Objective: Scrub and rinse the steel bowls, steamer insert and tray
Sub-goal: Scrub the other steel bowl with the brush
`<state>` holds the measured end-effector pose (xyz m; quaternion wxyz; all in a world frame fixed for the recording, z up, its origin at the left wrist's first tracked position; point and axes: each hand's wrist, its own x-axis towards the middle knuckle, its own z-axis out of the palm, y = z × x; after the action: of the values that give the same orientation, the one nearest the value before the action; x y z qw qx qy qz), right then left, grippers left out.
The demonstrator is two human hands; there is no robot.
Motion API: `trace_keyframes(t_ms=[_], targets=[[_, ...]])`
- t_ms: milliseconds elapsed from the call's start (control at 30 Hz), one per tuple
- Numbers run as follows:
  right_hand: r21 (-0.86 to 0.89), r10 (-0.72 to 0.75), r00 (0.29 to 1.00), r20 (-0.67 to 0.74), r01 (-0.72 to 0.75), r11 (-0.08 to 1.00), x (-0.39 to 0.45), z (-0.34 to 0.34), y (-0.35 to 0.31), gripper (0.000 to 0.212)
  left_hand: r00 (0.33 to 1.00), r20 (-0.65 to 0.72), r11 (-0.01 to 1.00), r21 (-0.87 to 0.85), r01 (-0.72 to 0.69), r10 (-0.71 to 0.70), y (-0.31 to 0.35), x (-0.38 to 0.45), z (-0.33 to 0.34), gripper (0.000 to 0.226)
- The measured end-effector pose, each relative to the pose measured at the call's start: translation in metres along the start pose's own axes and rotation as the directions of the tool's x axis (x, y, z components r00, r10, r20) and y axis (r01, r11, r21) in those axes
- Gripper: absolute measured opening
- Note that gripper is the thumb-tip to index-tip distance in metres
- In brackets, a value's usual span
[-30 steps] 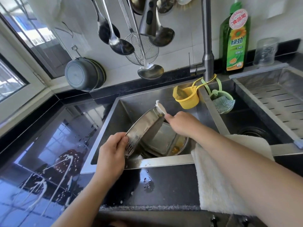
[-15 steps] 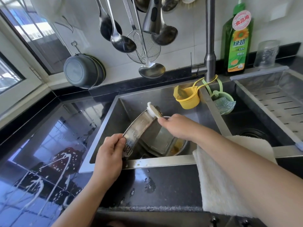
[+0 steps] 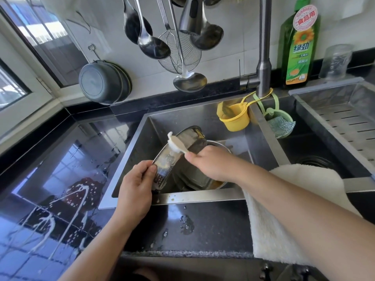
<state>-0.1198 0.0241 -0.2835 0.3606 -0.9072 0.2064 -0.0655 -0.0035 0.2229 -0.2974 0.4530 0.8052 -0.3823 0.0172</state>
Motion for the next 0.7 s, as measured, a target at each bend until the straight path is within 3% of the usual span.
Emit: trace_keyframes(t_ms=[167, 333, 500, 700], targets=[[-0.056, 0.097, 0.991, -0.088, -0.102, 0.993, 0.013, -0.019, 0.015, 0.061, 1.0, -0.001, 1.0, 0.001, 0.001, -0.001, 0.009, -0.003, -0.001, 0.029], [-0.089, -0.099, 0.995, 0.011, 0.099, 0.991, -0.008, 0.009, -0.002, 0.062, 1.0, -0.012, 0.999, -0.029, 0.017, -0.017, 0.011, -0.003, -0.002, 0.029], [-0.028, 0.036, 0.989, -0.145, -0.041, 0.999, 0.002, -0.01, -0.002, 0.063, 0.999, -0.026, 0.998, -0.057, 0.037, -0.039, 0.015, -0.004, -0.001, 0.032], [-0.178, -0.121, 0.993, 0.007, 0.121, 0.977, -0.015, 0.017, -0.013, 0.068, 0.996, -0.051, 0.995, -0.071, 0.07, -0.074, 0.008, -0.003, 0.001, 0.027]])
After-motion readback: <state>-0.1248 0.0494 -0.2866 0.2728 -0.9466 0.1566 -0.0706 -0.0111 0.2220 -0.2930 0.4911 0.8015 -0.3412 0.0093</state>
